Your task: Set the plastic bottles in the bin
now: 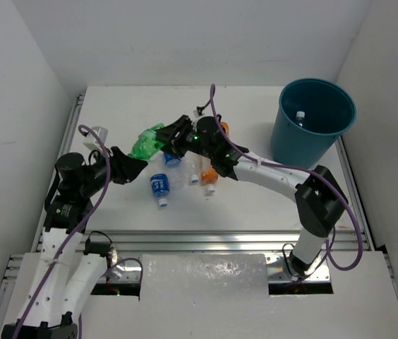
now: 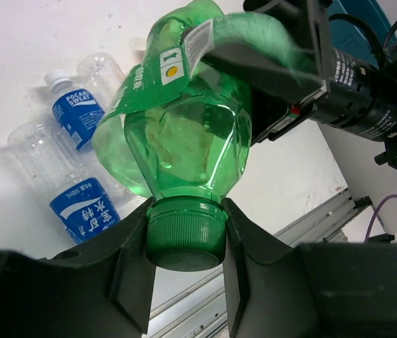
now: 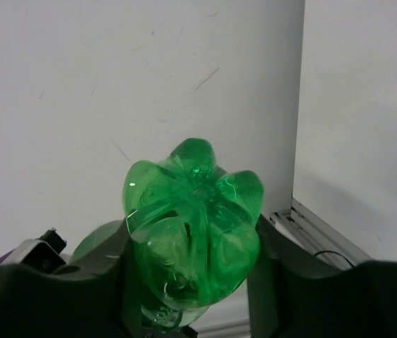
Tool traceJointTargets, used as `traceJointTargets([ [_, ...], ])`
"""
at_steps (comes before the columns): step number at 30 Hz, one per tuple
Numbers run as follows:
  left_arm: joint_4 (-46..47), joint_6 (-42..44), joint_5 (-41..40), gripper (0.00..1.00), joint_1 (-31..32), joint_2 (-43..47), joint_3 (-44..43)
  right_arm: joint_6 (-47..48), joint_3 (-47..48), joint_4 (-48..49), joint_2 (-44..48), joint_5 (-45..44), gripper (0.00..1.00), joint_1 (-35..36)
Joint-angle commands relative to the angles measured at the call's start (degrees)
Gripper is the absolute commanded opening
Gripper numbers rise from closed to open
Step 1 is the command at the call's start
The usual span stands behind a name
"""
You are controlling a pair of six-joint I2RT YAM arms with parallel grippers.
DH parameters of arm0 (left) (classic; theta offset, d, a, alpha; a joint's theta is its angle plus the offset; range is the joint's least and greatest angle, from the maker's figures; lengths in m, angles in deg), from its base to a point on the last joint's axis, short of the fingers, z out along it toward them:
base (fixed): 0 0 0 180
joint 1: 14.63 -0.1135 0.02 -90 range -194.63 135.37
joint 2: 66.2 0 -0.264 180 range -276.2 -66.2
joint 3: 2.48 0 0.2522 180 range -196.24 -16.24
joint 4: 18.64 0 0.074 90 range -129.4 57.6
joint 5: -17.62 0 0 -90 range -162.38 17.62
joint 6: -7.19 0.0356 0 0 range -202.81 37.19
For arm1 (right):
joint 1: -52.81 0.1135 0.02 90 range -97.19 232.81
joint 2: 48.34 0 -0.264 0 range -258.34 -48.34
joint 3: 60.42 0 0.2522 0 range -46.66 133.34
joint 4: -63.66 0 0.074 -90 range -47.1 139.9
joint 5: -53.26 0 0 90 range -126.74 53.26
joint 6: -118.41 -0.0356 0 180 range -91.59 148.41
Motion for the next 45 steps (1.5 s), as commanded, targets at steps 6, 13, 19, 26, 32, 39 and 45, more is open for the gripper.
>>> traceJointTargets([
  [6,5.1,0.0,-1.3,0.21,0.4,0.2,-0.5,4.8,0.0,3.4,3.9,0.0,0.0,0.6],
  [13,3.3,0.9,-4.1,0.9,0.4,-0.5,-2.0,9.5,1.0,0.0,6.2,-1.1,0.0,-0.6],
  [19,-0.3,3.1,-3.9,1.0,0.4,1.2,-3.3,13.1,3.3,-6.2,8.9,-1.8,0.0,-5.8],
  [26,-5.8,2.4,-15.0,1.0,0.4,0.4,-2.4,25.0,15.9,-22.1,11.2,-0.3,0.0,-16.1],
  [32,-5.2,1.5,-14.3,1.0,0.4,-5.4,-0.2,43.6,30.0,-41.4,13.1,-12.5,0.0,-26.0],
  [39,-4.5,1.2,-14.3,1.0,0.4,-6.9,1.0,62.1,33.0,-49.9,16.2,-23.7,0.0,-37.9],
  [45,-4.3,1.1,-14.4,1.0,0.4,-7.8,1.3,64.0,27.8,-50.9,18.5,-33.7,0.0,-45.2],
])
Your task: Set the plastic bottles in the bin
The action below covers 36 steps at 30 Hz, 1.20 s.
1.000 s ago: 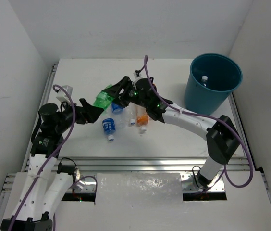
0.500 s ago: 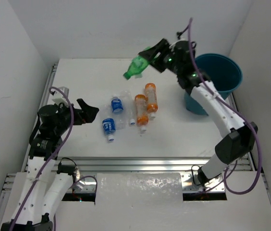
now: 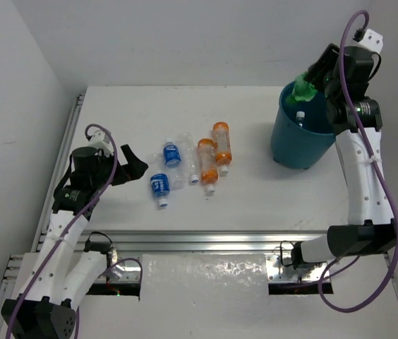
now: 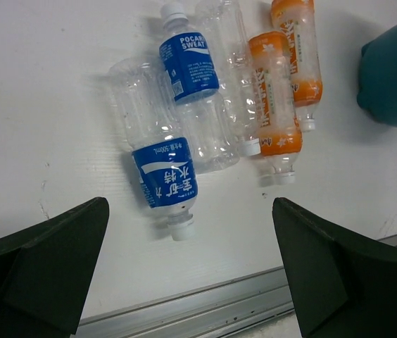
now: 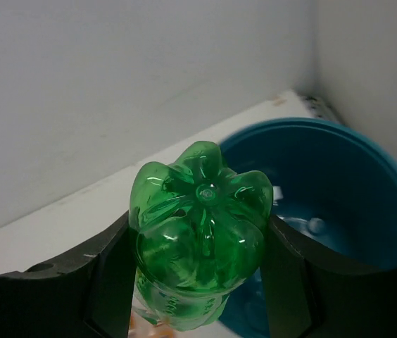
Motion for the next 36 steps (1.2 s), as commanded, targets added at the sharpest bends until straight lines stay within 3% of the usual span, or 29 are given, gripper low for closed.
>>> traceJointTargets([
  [1,2.5,-0.5,0.2,1.0,0.1,-0.2,0.0,2.7,-2.2,-1.7,0.4,-7.6,0.0,-2.6],
  [7,1.6,-1.1,-1.4,1.0,0.2,-2.8,-0.4,3.9,-1.4,-4.6,-3.0,-14.7,0.01,-4.8],
  [10,0.5,-1.9,-4.1,1.0,0.5,-5.6,-1.3,6.2,-0.4,-3.4,-4.0,-13.5,0.1,-4.9],
  [11,0.1,-2.5,-5.1,1.0,1.1,-6.6,-1.7,6.4,0.2,-3.6,-4.3,-13.1,0.42,-4.9],
  [12,0.1,-3.0,-5.6,1.0,1.4,-8.4,-1.8,7.0,0.9,-3.9,-4.9,-13.5,0.68,-4.9],
  [13,0.3,-3.6,-6.2,1.0,2.0,-9.3,-1.8,7.2,2.8,-4.5,-5.4,-13.5,0.88,-4.9],
  [14,0.6,-4.2,-6.9,1.0,2.5,-10.1,-1.8,7.5,3.9,-6.1,-5.9,-13.5,0.99,-4.9],
  [20,4.5,-11.6,-14.8,0.99,9.7,-14.5,-0.5,6.1,10.4,-14.4,-7.3,-10.0,0.99,-4.8],
  [23,4.6,-14.1,-20.3,0.99,13.3,-16.5,-0.9,4.1,9.7,-16.9,-4.0,-3.7,0.99,-4.4],
  [26,4.4,-15.5,-23.7,0.96,16.2,-19.3,-1.3,3.4,3.8,-16.2,1.8,1.7,0.99,-1.6],
  [30,5.8,-17.0,-27.1,0.9,18.3,-23.8,-0.9,3.2,-11.9,-10.6,9.9,3.7,0.99,3.4],
  [36,11.9,-17.0,-27.4,0.83,18.9,-30.8,0.2,2.9,-22.5,-8.7,15.9,6.1,0.99,8.0],
])
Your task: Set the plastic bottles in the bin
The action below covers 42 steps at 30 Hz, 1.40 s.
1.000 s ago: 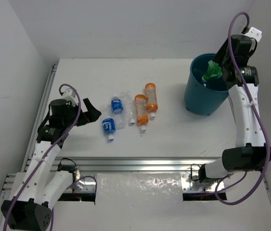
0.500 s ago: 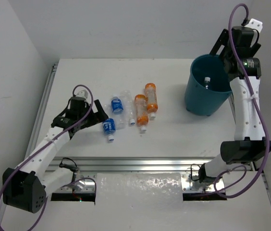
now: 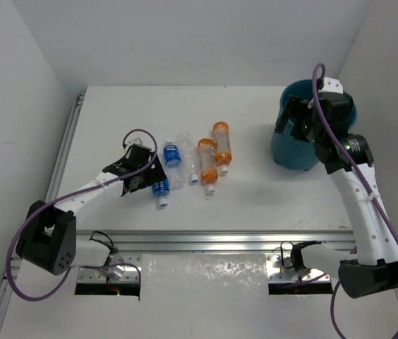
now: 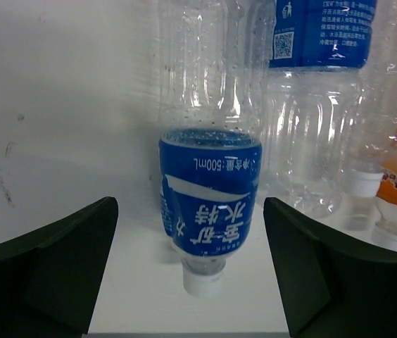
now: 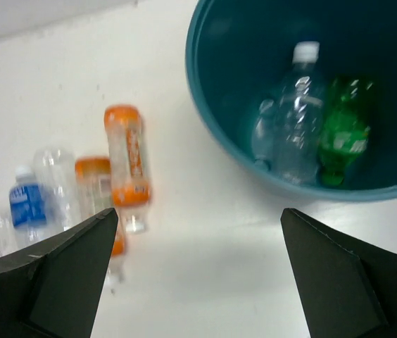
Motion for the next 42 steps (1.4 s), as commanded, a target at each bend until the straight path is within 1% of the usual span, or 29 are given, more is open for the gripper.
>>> traceJointTargets([
  [1,6.7,-0.8,-2.2,0.82,0.6,-3.0,0.2,-0.6,-4.4,3.8,2.0,2.2,0.99,2.1],
  [3,7.9,-0.8,-2.9,0.76,0.6,-5.7,0.3,-0.8,-8.6,4.9,3.9,3.2,0.99,3.5],
  [4,8.3,-0.8,-3.4,0.7,0.6,-6.7,0.6,-0.6,-11.5,5.8,5.0,4.5,0.99,4.5],
  [5,9.0,-0.9,-3.5,0.66,0.6,-8.4,0.9,-0.8,-12.7,6.1,5.3,4.6,0.99,5.2],
  [9,9.6,-2.1,-4.7,0.56,0.6,-10.8,2.7,-0.6,-15.5,6.7,5.9,6.6,0.99,8.3],
  [11,10.0,-2.7,-6.6,0.44,0.5,-10.5,4.5,-0.2,-15.6,7.2,6.0,6.4,0.99,10.6],
  [12,9.8,-3.4,-7.3,0.36,0.4,-9.7,5.0,-0.1,-15.5,7.3,6.2,6.1,0.99,11.3],
  [13,9.3,-3.7,-7.9,0.25,0.3,-9.1,5.4,0.2,-15.0,7.3,6.3,6.2,0.99,12.4],
  [14,8.4,-4.2,-9.2,0.21,0.3,-7.3,6.1,0.3,-14.7,7.4,6.4,6.9,0.99,13.0],
  [17,7.1,-4.7,-10.8,0.15,0.3,-3.0,7.6,-0.5,-14.5,9.4,6.4,13.6,0.99,14.1],
  [18,6.7,-4.7,-10.8,0.04,0.3,-1.9,7.8,-0.9,-15.2,10.2,6.3,20.1,0.99,14.4],
  [19,6.2,-4.6,-10.2,0.0,0.3,-0.7,8.0,-1.4,-15.7,12.5,6.2,23.5,0.99,14.4],
  [20,5.1,-4.6,-9.8,0.0,0.5,0.5,8.4,-2.1,-16.1,13.8,6.1,26.3,0.99,14.6],
  [21,4.7,-4.3,-9.6,0.0,0.5,3.6,8.5,-3.6,-16.8,14.6,5.7,29.2,0.99,15.2],
  [26,-0.3,-2.6,-8.7,0.0,0.6,14.0,8.0,-5.7,-18.2,19.8,3.4,32.0,0.99,18.3],
  [27,-0.4,-2.4,-7.4,0.0,0.8,15.7,8.2,-6.4,-18.8,23.2,2.3,33.4,0.99,18.4],
  [28,-0.5,-2.3,-6.3,0.0,0.9,17.4,8.5,-7.3,-19.2,25.3,1.6,37.3,0.99,18.5],
  [30,-0.4,-1.9,-3.8,0.0,1.0,22.0,8.8,-10.7,-19.6,29.0,-0.2,39.7,0.99,19.0],
  [31,1.0,-0.9,-0.7,0.0,1.1,25.3,9.3,-11.5,-19.5,31.7,-2.4,40.5,0.99,19.4],
  [33,3.3,0.1,3.5,0.0,1.2,28.4,10.4,-13.3,-17.4,33.0,-5.0,39.5,0.99,21.5],
  [34,5.4,0.6,7.1,0.0,1.2,31.1,11.0,-13.9,-16.7,35.4,-7.6,39.6,0.99,22.2],
  [35,6.7,1.3,9.2,0.0,1.2,32.4,11.4,-15.1,-15.0,36.4,-8.9,39.9,0.99,23.8],
  [36,7.6,1.4,13.0,0.0,1.2,33.6,11.7,-15.5,-14.2,38.4,-10.2,39.7,0.99,25.0],
  [38,11.1,2.6,16.9,0.0,1.3,36.8,12.1,-16.1,-11.6,39.6,-13.7,37.4,0.99,28.2],
  [42,15.5,2.8,23.7,0.0,1.3,41.5,12.5,-17.1,-8.2,40.8,-18.3,32.9,0.99,31.7],
])
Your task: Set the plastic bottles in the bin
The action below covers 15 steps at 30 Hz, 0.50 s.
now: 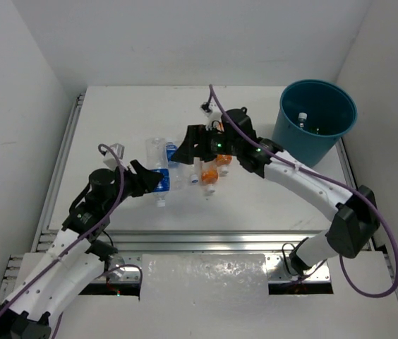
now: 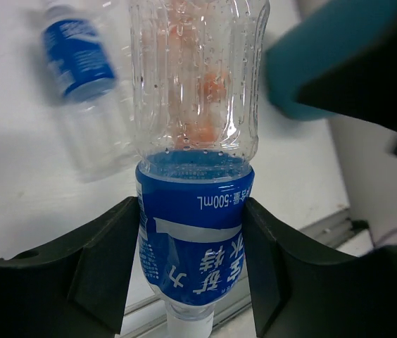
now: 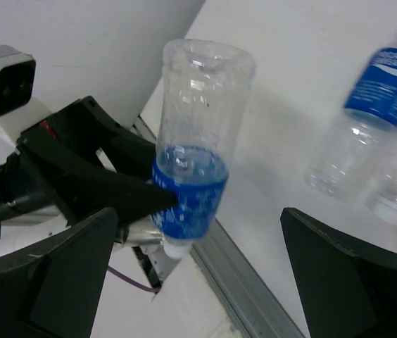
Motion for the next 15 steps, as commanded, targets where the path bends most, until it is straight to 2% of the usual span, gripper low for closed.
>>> traceJointTargets([
  [1,9.3,1.8,10.2,0.0,0.7,4.1,-0.3,-2.3,5.4,6.8,-2.0,-3.4,0.99,2.7],
  [6,11.7,1.9,13.8,0.0,0.7,5.8,-0.4,-3.5,10.2,7.1,-7.9,-4.8,0.99,6.5],
  [10,13.6,1.8,17.1,0.0,0.7,5.3,0.0,-6.0,12.1,10.2,-11.4,-1.8,0.97,7.8],
  [12,13.6,1.9,16.8,0.0,0.7,4.9,-0.3,-6.0,12.8,10.5,-12.0,-0.7,0.64,7.8],
  [13,11.6,2.5,15.8,0.14,0.7,4.2,-1.0,-5.6,12.6,11.0,-11.5,-0.6,0.49,7.8],
  [15,8.2,3.3,10.7,0.49,0.7,3.3,-3.7,-5.0,10.5,11.0,-9.3,-2.2,0.0,7.8],
])
